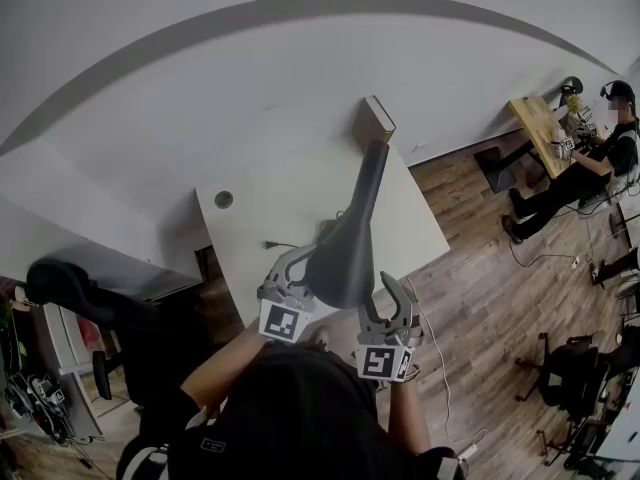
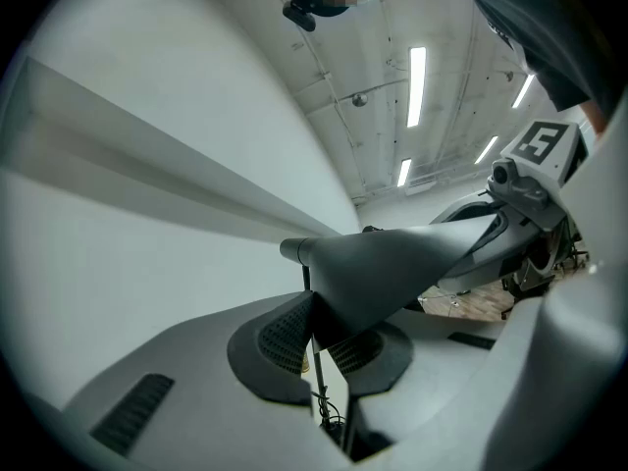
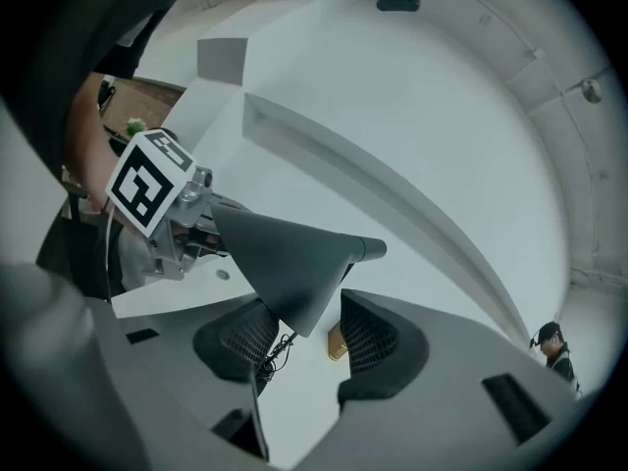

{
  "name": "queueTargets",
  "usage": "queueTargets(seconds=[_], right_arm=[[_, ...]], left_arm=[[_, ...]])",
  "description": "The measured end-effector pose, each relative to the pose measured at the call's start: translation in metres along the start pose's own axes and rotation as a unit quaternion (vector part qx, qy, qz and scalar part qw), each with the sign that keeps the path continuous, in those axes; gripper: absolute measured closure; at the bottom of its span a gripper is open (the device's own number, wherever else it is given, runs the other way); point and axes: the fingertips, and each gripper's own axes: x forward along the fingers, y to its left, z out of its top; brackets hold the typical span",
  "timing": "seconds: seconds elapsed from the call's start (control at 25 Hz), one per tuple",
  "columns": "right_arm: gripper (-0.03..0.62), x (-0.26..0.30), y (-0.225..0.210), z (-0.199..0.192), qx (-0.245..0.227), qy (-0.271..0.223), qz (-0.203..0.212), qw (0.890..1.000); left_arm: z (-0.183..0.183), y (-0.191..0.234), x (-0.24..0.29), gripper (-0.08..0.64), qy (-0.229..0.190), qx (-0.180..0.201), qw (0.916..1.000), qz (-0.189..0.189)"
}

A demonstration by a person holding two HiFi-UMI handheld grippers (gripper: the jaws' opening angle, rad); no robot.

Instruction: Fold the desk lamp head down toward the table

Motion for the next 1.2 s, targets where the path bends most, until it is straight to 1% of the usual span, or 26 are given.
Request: queueTargets(seconds=[0.08, 0.24, 0.4, 0.56, 0.72, 0.8, 0.96, 1.08, 1.16, 1.2], right_arm=[[0.377, -0.004, 0.003, 0.005, -0.020, 0.000, 0.009, 1.000], [0.374, -0.012, 0.009, 0.012, -0.047, -0.002, 0.020, 0.999], [0.374, -0.014, 0.011, 0.018, -0.088, -0.013, 0.021, 0.996], [0.377, -0.008, 0.015, 0.020, -0.093, -0.021, 0.026, 0.995], [0.398, -0.003, 0.018, 0.021, -0.117, -0.017, 0.030, 0.992], [0.436, -0.001, 0.019, 0.021, -0.129, -0.017, 0.032, 0.991], [0.445, 0.000, 0.020, 0.021, -0.138, -0.019, 0.032, 0.990], [0.449, 0.000, 0.021, 0.021, -0.144, -0.016, 0.031, 0.989], [0.451, 0.000, 0.020, 0.021, -0.146, -0.015, 0.031, 0.989], [0.452, 0.000, 0.020, 0.021, -0.146, -0.015, 0.031, 0.989]], left_arm=[[0.001, 0.001, 0.000, 0.525, -0.003, 0.002, 1.0000, 0.001], [0.002, 0.003, 0.001, 0.525, -0.004, 0.005, 1.0000, 0.001], [0.003, 0.003, 0.002, 0.525, -0.003, 0.002, 1.0000, 0.002], [0.001, 0.003, 0.001, 0.525, 0.000, 0.004, 1.0000, 0.002], [0.001, 0.003, 0.002, 0.525, -0.003, -0.001, 1.0000, 0.004], [0.003, 0.004, 0.003, 0.525, -0.007, -0.001, 1.0000, 0.005], [0.002, 0.005, 0.003, 0.525, -0.003, 0.005, 1.0000, 0.003], [0.001, 0.004, 0.003, 0.525, -0.001, 0.005, 1.0000, -0.008], [0.002, 0.001, 0.001, 0.521, 0.004, 0.011, 0.9995, -0.028], [0.003, 0.001, -0.002, 0.499, 0.006, 0.018, 0.9991, -0.039]])
